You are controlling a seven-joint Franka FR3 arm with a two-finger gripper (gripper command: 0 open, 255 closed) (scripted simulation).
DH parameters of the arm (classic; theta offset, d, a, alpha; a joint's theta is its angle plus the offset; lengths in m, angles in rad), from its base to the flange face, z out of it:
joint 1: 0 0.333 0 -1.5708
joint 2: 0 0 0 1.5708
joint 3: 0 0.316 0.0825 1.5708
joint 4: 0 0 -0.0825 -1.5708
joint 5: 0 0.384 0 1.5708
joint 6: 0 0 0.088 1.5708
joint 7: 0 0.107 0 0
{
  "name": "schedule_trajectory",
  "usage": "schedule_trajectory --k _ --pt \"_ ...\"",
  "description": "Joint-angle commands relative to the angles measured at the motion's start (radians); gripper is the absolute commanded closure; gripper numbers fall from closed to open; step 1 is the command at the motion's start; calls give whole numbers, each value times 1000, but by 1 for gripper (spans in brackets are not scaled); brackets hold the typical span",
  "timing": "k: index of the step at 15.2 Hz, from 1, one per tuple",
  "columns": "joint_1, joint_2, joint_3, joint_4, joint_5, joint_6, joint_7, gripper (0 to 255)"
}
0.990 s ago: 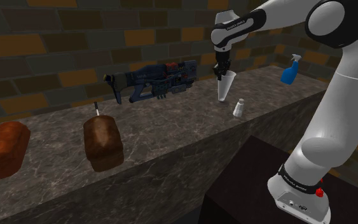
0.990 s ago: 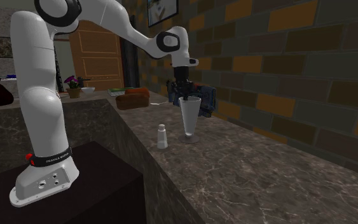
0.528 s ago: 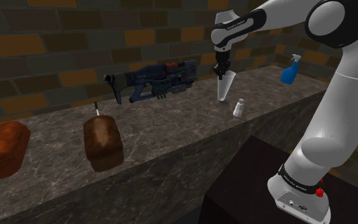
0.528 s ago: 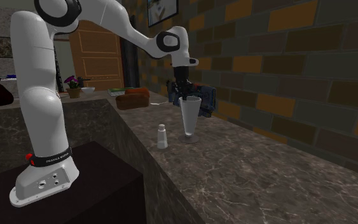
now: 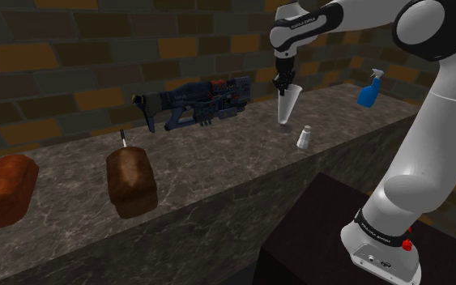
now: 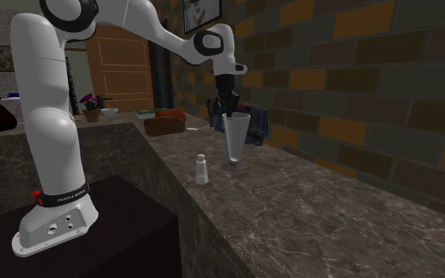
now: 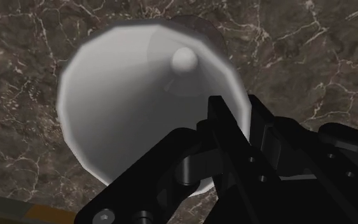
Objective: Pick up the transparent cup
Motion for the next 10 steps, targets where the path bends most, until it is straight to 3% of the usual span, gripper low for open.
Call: schedule_trajectory --k 1,10 --pt "0 -4 0 23 0 -26 -4 255" --pt "1 -12 0 110 1 -120 -16 255"
